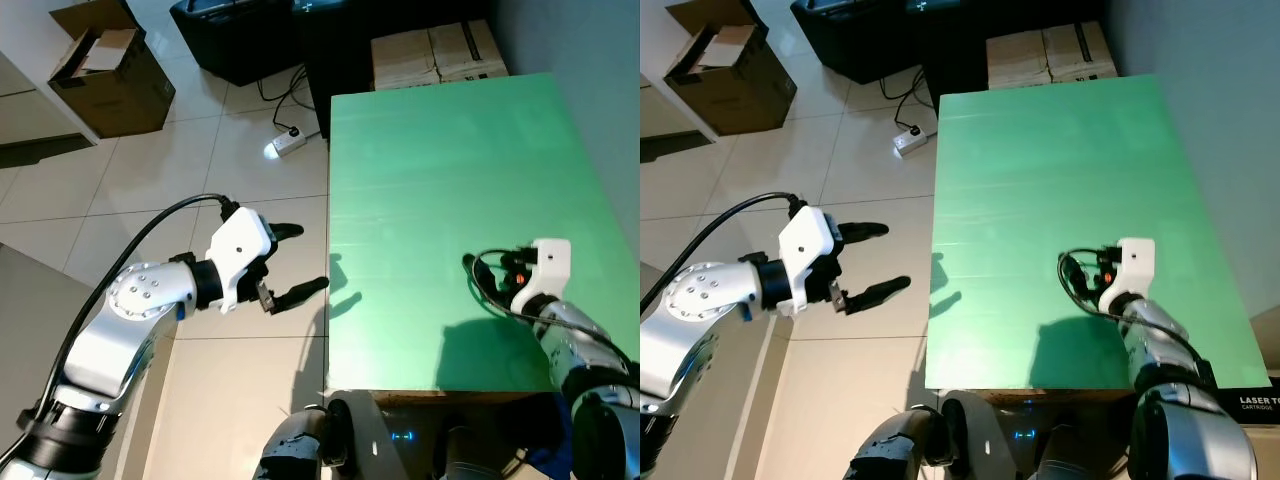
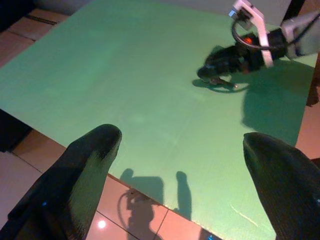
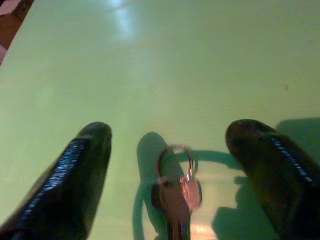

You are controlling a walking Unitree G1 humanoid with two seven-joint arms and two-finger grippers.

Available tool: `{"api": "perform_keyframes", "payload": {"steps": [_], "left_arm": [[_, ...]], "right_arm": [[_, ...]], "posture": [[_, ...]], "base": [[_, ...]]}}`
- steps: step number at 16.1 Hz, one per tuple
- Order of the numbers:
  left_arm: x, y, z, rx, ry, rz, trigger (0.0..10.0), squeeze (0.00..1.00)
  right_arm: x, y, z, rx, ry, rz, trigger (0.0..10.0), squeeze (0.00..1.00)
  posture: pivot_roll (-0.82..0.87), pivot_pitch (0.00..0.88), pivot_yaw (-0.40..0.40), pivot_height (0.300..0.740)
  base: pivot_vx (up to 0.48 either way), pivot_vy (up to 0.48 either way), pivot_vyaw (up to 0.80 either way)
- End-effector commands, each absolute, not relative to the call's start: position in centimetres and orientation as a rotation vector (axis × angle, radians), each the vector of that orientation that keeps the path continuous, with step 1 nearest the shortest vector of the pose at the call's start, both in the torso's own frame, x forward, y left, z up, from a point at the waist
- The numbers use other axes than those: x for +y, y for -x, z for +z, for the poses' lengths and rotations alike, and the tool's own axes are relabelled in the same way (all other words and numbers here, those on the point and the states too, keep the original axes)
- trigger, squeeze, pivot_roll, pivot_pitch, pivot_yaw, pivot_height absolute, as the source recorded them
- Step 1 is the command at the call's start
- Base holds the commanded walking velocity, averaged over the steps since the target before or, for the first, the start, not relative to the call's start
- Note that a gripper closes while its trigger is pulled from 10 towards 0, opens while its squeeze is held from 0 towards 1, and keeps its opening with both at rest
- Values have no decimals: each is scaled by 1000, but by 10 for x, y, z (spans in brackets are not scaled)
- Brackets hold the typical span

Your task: Hang keys on a hook

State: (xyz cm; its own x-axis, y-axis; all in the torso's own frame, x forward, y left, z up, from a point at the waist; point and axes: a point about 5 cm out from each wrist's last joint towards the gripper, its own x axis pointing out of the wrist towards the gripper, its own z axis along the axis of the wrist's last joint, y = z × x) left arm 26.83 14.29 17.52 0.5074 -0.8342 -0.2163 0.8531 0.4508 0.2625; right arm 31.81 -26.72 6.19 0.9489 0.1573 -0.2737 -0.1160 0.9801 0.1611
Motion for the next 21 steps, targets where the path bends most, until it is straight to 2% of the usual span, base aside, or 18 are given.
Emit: {"api": "perform_keyframes", "payload": {"steps": [1,7,8,9,10,11,21], "left_arm": [[150,-265,176,74,-369,-1034,10000,0],[150,-258,176,91,-365,-1045,10000,0],[149,-257,175,97,-366,-1058,10000,0],[149,-256,175,101,-365,-1065,10000,0],[149,-255,175,105,-363,-1070,10000,0],[148,-255,175,106,-363,-1071,10000,0],[143,-261,175,93,-367,-1089,10000,0]], "right_arm": [[-264,-313,51,362,-140,139,10000,0],[-261,-313,44,473,-86,147,10000,0],[-260,-313,43,484,-75,161,8275,0],[-260,-312,43,490,-68,167,3451,0],[-262,-311,43,499,-55,172,1255,0],[-264,-309,42,510,-32,182,0,0],[-275,-305,45,526,52,208,0,0]], "posture": [[297,244,254,740],[296,239,232,740],[295,237,232,740],[292,234,231,740],[285,226,229,740],[282,225,230,740],[261,213,245,740]], "base": [[0,0,0],[0,0,0],[0,0,0],[0,0,0],[0,0,0],[0,0,0],[0,0,0]]}}
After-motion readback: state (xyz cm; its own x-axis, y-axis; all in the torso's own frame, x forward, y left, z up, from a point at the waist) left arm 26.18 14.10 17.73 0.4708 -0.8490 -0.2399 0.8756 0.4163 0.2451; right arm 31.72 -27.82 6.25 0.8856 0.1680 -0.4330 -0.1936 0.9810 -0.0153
